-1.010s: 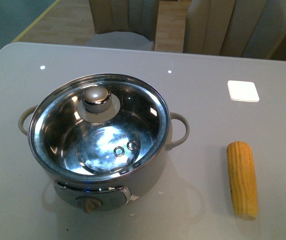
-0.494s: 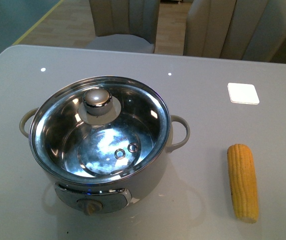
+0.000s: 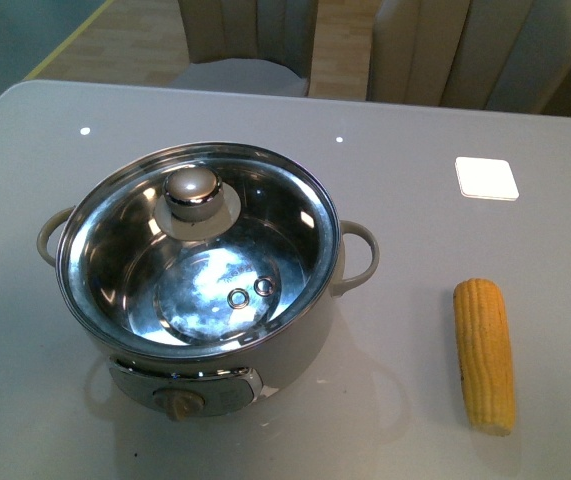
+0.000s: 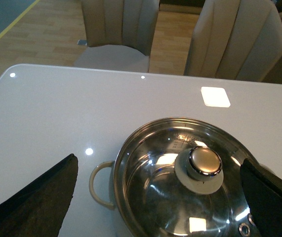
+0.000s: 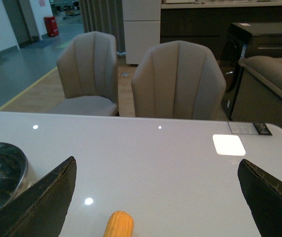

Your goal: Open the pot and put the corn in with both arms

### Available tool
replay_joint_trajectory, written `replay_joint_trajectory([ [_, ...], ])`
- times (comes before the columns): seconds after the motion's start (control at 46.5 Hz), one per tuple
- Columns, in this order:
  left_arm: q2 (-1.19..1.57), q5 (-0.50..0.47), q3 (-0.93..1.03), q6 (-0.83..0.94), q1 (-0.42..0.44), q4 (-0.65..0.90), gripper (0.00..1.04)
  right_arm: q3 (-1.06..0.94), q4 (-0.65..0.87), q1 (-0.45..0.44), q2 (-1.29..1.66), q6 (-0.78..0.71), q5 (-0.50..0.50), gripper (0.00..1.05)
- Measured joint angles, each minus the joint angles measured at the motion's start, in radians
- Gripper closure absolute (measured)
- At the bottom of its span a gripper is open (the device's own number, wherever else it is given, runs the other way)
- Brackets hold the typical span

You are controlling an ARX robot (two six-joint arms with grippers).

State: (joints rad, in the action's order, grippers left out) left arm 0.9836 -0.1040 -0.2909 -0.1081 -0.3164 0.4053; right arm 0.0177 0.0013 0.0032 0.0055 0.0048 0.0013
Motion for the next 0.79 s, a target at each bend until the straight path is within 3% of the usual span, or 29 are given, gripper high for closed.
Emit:
replay_joint_trajectory([
  [0.387,0.521,-0.067,-0.097,0.072,-0.139,0.374,0.07,0.0,0.0,0.0,0.0,0.0,0.0,0.09],
  [0.795,0.795,-0.073,-0.201,0.066,-0.174,0.453,0.07,0.0,0.0,0.0,0.0,0.0,0.0,0.09],
])
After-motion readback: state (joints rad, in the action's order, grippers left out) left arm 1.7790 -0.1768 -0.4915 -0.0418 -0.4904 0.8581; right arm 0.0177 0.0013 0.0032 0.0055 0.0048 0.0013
